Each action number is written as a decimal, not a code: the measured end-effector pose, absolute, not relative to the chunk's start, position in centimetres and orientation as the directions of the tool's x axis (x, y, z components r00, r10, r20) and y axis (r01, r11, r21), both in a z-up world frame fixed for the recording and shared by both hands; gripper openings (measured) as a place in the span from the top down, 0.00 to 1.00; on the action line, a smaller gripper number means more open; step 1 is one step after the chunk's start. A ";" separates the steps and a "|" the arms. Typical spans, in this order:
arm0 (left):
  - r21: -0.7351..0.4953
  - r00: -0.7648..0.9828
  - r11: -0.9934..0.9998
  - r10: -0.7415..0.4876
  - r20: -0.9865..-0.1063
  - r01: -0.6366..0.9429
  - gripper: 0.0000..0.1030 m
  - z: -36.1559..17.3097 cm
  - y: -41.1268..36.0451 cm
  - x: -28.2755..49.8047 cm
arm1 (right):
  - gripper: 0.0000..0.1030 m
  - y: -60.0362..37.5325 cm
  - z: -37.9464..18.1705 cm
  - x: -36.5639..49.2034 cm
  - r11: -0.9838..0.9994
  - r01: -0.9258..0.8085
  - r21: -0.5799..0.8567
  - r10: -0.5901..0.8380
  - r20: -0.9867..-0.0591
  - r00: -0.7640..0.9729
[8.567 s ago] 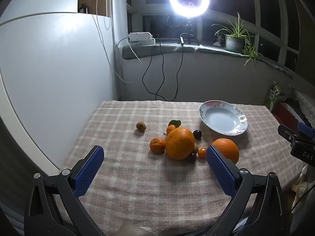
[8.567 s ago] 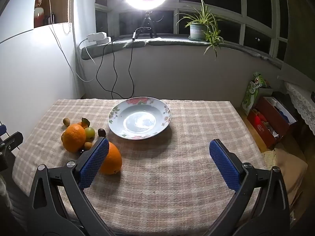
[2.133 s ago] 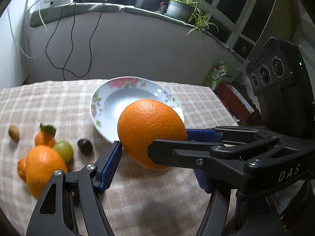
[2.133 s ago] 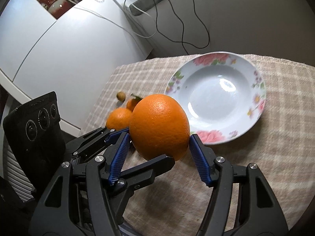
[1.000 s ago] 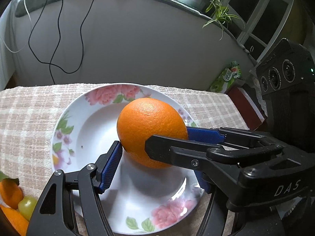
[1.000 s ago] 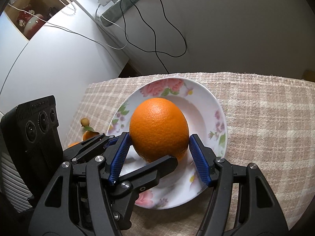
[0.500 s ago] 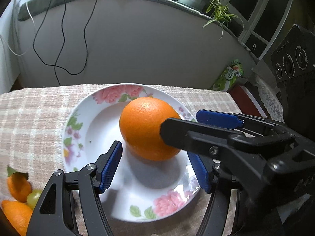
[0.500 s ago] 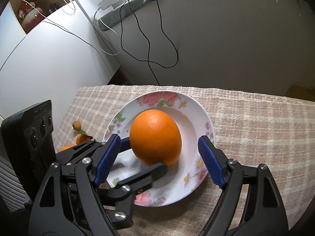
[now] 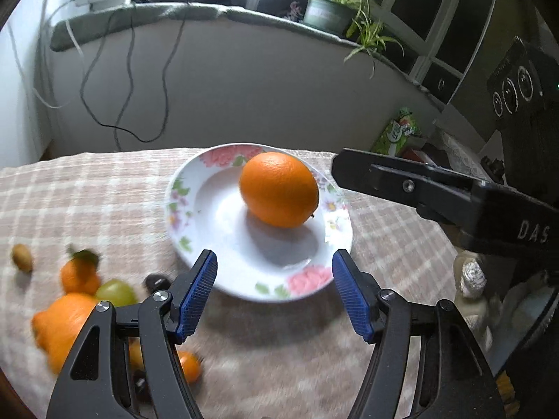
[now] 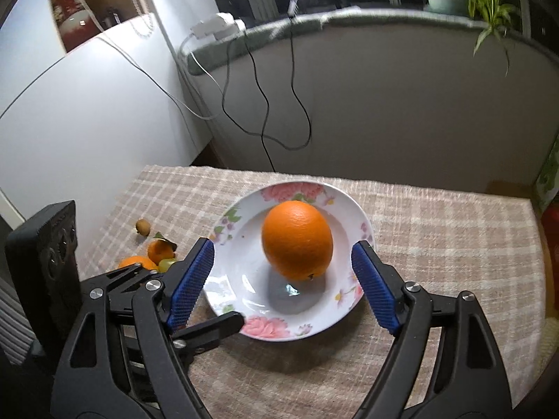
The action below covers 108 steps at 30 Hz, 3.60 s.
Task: Organize fruits
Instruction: 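Lower the orange onto the plate and open the right tool, then move the right tool to the small kumquat and grasp it, then grasp the tangerine with the left tool while the right tool lifts the kumquat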
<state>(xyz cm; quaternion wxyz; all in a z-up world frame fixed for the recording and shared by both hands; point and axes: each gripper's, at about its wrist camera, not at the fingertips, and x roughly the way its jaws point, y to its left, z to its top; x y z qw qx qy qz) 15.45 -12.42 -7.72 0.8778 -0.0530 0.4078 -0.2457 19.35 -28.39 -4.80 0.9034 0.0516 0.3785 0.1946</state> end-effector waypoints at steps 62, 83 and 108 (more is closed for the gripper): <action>-0.227 0.571 0.948 -0.317 -0.758 0.225 0.61 -12.0 4.2 13.7 | 0.47 -15.3 -12.6 13.9 0.802 -0.591 0.082 0.416 -0.787 0.455; -0.246 0.552 0.929 -0.364 -0.751 0.277 0.61 -12.2 4.5 15.1 | 0.61 -14.1 -14.4 15.1 0.778 -0.616 0.123 0.435 -0.813 0.386; -0.252 0.574 0.927 -0.371 -0.730 0.278 0.66 -11.9 5.2 14.5 | 0.67 -15.4 -13.3 14.3 0.782 -0.604 0.155 0.460 -0.797 0.392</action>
